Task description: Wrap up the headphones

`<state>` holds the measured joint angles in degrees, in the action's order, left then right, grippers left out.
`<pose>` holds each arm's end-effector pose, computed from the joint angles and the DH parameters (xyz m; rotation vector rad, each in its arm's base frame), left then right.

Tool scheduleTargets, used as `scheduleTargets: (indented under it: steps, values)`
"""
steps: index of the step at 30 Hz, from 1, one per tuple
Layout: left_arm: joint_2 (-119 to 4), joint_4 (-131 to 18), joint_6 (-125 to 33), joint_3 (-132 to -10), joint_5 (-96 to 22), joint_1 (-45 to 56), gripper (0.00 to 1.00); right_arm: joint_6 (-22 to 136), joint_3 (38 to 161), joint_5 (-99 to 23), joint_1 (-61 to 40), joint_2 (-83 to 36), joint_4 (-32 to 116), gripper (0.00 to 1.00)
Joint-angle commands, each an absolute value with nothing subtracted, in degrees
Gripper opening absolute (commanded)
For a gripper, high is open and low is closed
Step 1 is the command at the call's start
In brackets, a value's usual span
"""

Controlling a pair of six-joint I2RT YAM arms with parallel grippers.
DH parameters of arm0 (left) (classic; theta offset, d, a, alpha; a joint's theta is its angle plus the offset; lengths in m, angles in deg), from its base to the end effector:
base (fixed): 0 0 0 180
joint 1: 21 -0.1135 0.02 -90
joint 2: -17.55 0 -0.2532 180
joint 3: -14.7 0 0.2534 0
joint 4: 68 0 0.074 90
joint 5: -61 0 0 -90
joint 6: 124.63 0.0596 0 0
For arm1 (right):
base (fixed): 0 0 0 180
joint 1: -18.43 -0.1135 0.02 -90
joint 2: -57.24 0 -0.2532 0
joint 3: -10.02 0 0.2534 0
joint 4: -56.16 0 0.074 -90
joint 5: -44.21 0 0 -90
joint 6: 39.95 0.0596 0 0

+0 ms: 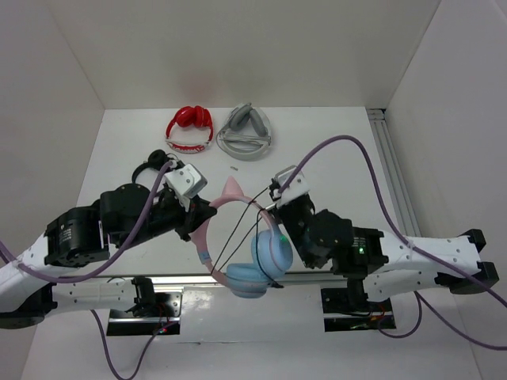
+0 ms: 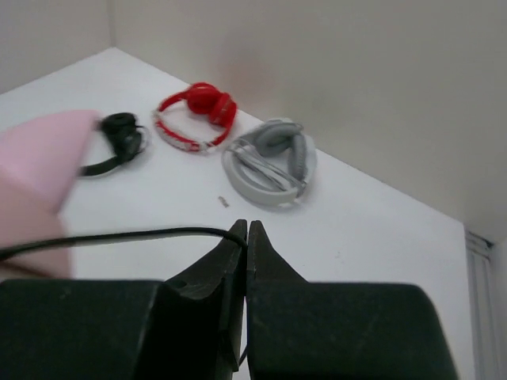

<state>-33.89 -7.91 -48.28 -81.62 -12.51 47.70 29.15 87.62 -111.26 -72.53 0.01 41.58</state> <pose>0.0769 -0.1506 0.4559 0.6838 1.7626 -0.7407 0.0505 0.2196 0.4246 -0.5361 1.4335 0.1356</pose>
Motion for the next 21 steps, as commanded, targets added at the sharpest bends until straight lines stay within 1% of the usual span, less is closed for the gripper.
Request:
scheduleTargets:
  steps: [1,3,4,6,10,13,14,15,16,17,18,19,20,21]
  values:
    - [-32.8,-17.3,-54.4,-82.2,-7.2,47.9,0.00,35.0,88.9,-109.4,-65.1,-0.4,43.2,0.01]
    - [-31.6,-17.3,-54.9,-81.1,-3.3,47.9,0.00,32.1,87.5,-110.3,-65.1,-1.2,46.9,0.00]
    - [-31.6,-17.8,-55.8,-81.1,0.7,47.9,0.00,31.3,87.5,-110.3,-65.1,-1.2,46.9,0.00]
    - [-31.1,-17.8,-56.3,-81.1,2.9,47.9,0.00,29.2,85.8,-110.3,-65.1,0.0,51.5,0.00]
    - [-31.1,-17.8,-55.8,-82.4,3.8,47.9,0.00,27.9,85.7,-107.2,-65.1,0.7,50.7,0.00]
    - [-30.5,-18.4,-54.9,-82.4,6.5,47.9,0.00,27.9,87.3,-107.1,-63.8,-3.6,48.6,0.00]
    - [-29.9,-18.4,-54.3,-81.4,7.6,47.9,0.00,30.3,88.8,-103.7,-61.3,-5.2,44.6,0.00]
    - [-29.1,-18.4,-54.3,-80.0,9.3,47.9,0.00,36.2,90.1,-100.1,-57.9,-6.2,42.6,0.00]
    - [-29.1,-18.4,-54.3,-79.2,12.6,47.9,0.00,39.0,92.2,-94.2,-49.7,-7.4,41.0,0.00]
    - [-28.3,-18.4,-54.8,-78.5,14.0,47.9,0.00,41.8,93.3,-88.2,-45.0,-9.1,36.6,0.00]
    - [-27.5,-18.4,-54.8,-77.8,15.1,47.9,0.00,43.8,93.3,-81.7,-40.2,-9.1,36.6,0.00]
    - [-27.5,-17.6,-54.8,-76.9,16.8,47.9,0.00,46.9,93.3,-76.4,-32.2,-9.1,36.6,0.00]
    - [-27.5,-17.0,-54.8,-76.9,17.5,47.9,0.00,47.8,92.2,-67.8,-29.0,-9.6,37.7,0.00]
    - [-27.5,-17.0,-54.8,-76.2,18.1,47.9,0.00,48.4,92.2,-64.1,-26.3,-9.6,39.8,0.00]
